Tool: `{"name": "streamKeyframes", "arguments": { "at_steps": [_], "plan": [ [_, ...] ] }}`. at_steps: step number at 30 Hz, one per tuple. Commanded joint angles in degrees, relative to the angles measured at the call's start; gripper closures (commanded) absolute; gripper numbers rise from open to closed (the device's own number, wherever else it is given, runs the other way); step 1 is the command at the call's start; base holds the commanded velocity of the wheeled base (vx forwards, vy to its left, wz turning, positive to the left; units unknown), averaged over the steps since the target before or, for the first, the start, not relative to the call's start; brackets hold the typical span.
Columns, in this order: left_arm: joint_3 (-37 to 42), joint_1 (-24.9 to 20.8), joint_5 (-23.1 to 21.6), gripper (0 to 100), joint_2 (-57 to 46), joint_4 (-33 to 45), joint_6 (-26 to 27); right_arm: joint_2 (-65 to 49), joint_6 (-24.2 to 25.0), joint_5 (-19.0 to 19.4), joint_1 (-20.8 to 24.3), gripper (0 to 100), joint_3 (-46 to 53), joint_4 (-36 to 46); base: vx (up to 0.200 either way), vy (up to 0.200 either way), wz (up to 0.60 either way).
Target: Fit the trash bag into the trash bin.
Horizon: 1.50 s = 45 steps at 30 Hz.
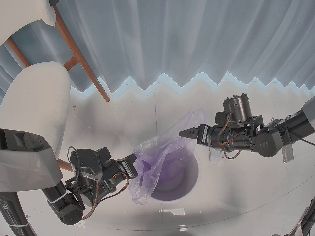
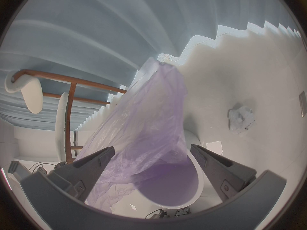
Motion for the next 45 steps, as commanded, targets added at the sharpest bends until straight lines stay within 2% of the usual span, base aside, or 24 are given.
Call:
{"name": "streamKeyframes", "arguments": {
  "at_steps": [1,7,8,15,16,20,24,29,32,39,45],
  "plan": [
    [0.2,-0.1,0.2,100,-0.5,-0.1,0.0,0.4,0.0,-1.0,1.4,0,-0.4,0.1,0.000,0.000,0.00],
    [0.1,0.0,0.2,100,-0.5,-0.1,-0.1,0.6,3.2,-3.7,5.8,0,0.4,0.0,0.000,0.000,0.00],
    [0.1,0.0,0.2,100,-0.5,-0.1,0.0,0.8,3.6,-3.8,6.0,100,0.4,0.1,0.000,0.000,0.00],
    [-0.7,1.7,0.7,100,0.3,0.0,0.0,0.2,4.1,-5.3,6.0,100,2.3,0.1,0.000,0.000,0.00],
    [-2.1,3.8,0.6,100,0.4,0.2,0.2,-0.3,3.4,-6.1,5.4,100,3.8,-0.7,0.000,0.000,0.00],
    [-3.6,5.3,0.5,100,0.4,0.6,0.3,-2.8,0.3,-6.1,2.4,100,3.8,-0.4,0.000,0.000,0.00],
    [-2.8,4.9,0.7,100,-0.1,1.7,0.4,-3.9,-3.9,-2.4,-2.6,100,4.2,0.1,0.000,0.000,0.00],
    [-2.1,5.2,0.7,100,-0.1,2.6,1.7,-3.2,-12.2,2.0,-10.7,100,4.8,-0.4,0.000,0.000,0.00],
    [-2.7,4.6,0.7,100,-0.2,4.6,2.3,-1.0,-13.5,3.4,-12.8,100,3.5,-0.9,0.000,0.000,0.00],
    [-9.7,5.3,0.7,100,-0.3,13.9,3.2,5.5,-13.6,3.2,-12.7,100,-2.0,-5.6,0.000,0.000,0.00],
    [-9.1,5.6,2.0,100,0.4,17.3,3.1,8.4,-13.5,3.1,-12.0,100,-1.3,-8.3,0.000,0.000,0.00]
  ]
}}
